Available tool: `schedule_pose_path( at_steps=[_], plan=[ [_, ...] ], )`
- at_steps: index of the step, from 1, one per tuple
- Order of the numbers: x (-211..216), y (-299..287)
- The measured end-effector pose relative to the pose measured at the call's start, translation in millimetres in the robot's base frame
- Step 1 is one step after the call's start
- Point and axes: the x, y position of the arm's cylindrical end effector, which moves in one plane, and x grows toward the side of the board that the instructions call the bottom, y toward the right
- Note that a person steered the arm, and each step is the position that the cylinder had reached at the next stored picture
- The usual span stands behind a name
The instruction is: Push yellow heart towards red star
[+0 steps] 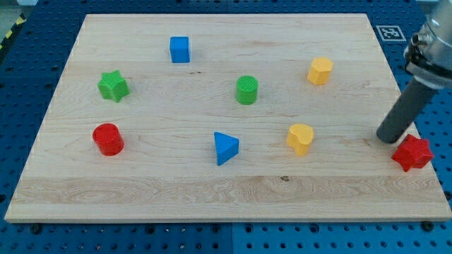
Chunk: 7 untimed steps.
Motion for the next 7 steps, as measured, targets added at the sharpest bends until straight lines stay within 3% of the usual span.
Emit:
schedule_pose_path(
  at_steps=[1, 4, 5, 6, 7],
  plan=[
    [-10, 26],
    [50, 10],
    [19, 10],
    [-9, -32],
    [-38, -119]
  ],
)
